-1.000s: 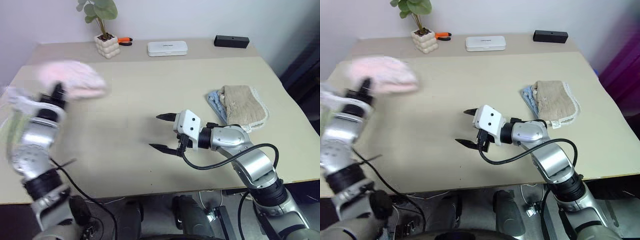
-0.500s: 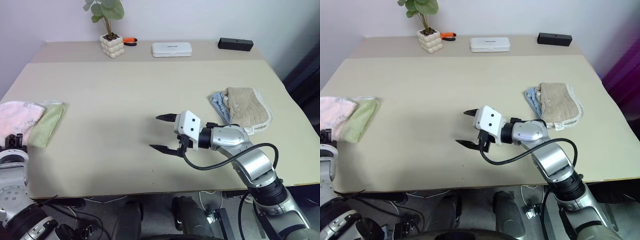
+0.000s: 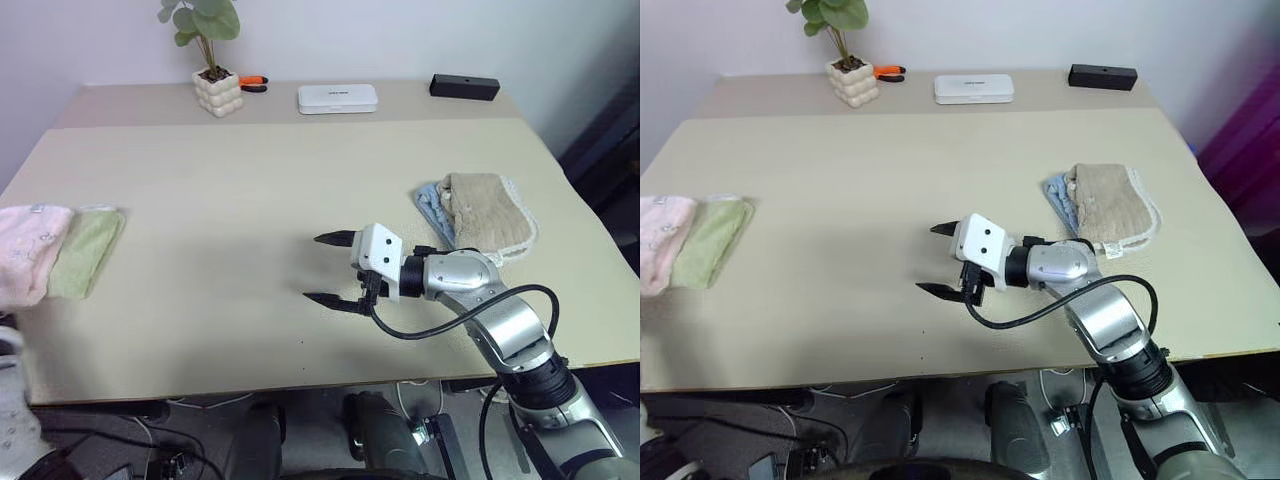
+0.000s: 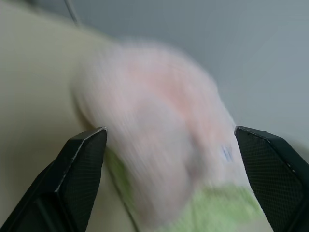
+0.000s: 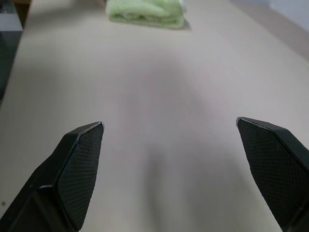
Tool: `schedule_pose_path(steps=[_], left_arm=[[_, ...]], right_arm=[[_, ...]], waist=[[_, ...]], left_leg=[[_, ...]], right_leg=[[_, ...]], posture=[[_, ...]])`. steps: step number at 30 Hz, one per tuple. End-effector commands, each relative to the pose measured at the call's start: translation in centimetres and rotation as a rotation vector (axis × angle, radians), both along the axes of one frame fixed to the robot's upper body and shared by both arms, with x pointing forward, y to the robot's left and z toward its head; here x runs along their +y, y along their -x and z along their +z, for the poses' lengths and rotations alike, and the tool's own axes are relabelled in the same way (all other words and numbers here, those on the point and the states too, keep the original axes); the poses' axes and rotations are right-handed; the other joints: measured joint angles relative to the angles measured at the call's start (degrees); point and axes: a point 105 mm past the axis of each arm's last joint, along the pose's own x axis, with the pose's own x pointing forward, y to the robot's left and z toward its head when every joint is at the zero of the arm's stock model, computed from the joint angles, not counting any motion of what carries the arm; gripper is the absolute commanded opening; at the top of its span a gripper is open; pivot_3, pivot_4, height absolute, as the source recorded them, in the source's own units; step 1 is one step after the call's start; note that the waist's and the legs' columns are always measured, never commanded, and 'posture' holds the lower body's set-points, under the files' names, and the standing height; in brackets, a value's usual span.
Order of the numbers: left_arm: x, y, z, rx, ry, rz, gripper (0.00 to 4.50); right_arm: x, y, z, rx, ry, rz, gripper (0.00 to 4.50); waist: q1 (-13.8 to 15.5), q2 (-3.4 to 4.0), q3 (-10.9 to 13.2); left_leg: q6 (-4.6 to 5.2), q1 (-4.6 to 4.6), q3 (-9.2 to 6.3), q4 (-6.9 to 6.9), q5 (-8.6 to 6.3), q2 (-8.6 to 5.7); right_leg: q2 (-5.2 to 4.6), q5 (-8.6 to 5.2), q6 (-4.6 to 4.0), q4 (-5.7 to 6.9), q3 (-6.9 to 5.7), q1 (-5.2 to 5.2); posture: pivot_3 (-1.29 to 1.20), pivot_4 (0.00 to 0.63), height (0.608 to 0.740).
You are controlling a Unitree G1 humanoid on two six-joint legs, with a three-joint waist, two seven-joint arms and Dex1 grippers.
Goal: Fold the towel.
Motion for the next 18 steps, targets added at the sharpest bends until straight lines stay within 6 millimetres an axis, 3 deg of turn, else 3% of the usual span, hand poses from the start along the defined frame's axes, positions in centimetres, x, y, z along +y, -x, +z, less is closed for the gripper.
schedule_pose_path(steps=[1,3,4,6,7,10,13,18], left_arm=[[-0.6,0.1,4.8,0.024,-0.263,-0.033,4.43],[-3.4,-2.5,6.3,0.135,-0.474,-0.203,4.43],[-5.8,-4.2,6.6,0.204,-0.596,-0.327,4.43],[-9.6,-6.3,6.2,0.265,-0.738,-0.506,4.43],[-13.0,-7.8,5.5,0.293,-0.841,-0.650,4.43],[-19.6,-9.7,3.4,0.335,-1.059,-0.925,4.43],[-23.2,-10.2,1.6,0.334,-1.161,-1.091,4.43],[-25.5,-10.5,0.3,0.292,-1.177,-1.243,4.43]], right_arm=[[-0.8,-0.9,1.4,-0.043,-0.034,-0.033,4.50],[-1.9,-2.0,1.3,-0.033,-0.044,-0.099,4.50],[-2.6,-2.6,1.3,-0.030,-0.047,-0.138,4.50],[-3.7,-3.3,1.2,-0.027,-0.050,-0.187,4.50],[-4.6,-3.8,1.3,-0.025,-0.060,-0.238,4.50],[-7.1,-5.0,1.6,-0.013,-0.097,-0.373,4.50],[-9.8,-5.0,1.5,-0.002,-0.112,-0.470,4.50],[-12.5,-3.4,0.6,0.044,-0.089,-0.529,4.50]], waist=[[0.44,0.00,0.00],[0.83,-0.03,-0.02],[1.10,0.00,-0.01],[1.49,0.08,-0.01],[1.57,0.23,0.01],[1.33,0.29,0.04],[0.65,0.30,0.05],[-0.06,0.31,0.06]], left_leg=[[0.00,0.00,0.01,0.00,0.00,0.00],[-0.01,-0.02,0.02,0.04,0.00,-0.04],[-0.02,-0.03,0.01,0.04,0.00,-0.04],[-0.04,-0.04,0.03,0.02,-0.01,-0.05],[-0.04,-0.04,0.05,0.00,-0.01,-0.05],[-0.23,-0.10,0.32,-0.03,-0.12,-0.08],[-0.32,-0.19,0.42,-0.08,-0.18,-0.07],[-0.24,-0.07,0.40,-0.46,-0.21,0.09]], right_leg=[[-0.01,-0.01,-0.01,-0.01,0.00,0.00],[-0.06,-0.03,-0.05,-0.08,0.00,0.05],[-0.07,-0.01,-0.08,-0.20,-0.02,0.11],[-0.07,0.07,-0.19,-0.46,-0.01,0.21],[-0.07,0.11,-0.25,-0.61,-0.01,0.26],[-0.12,0.15,-0.28,-0.83,0.21,0.26],[-0.10,0.15,-0.24,-0.84,0.29,0.08],[0.07,0.21,0.05,-0.73,0.29,-0.08]], posture=[[0.00,0.150,0.737],[0.00,0.150,0.737],[0.00,0.150,0.737],[0.00,0.150,0.737],[0.00,0.150,0.737],[0.00,0.150,0.737],[0.00,0.150,0.737],[0.00,0.150,0.737]])
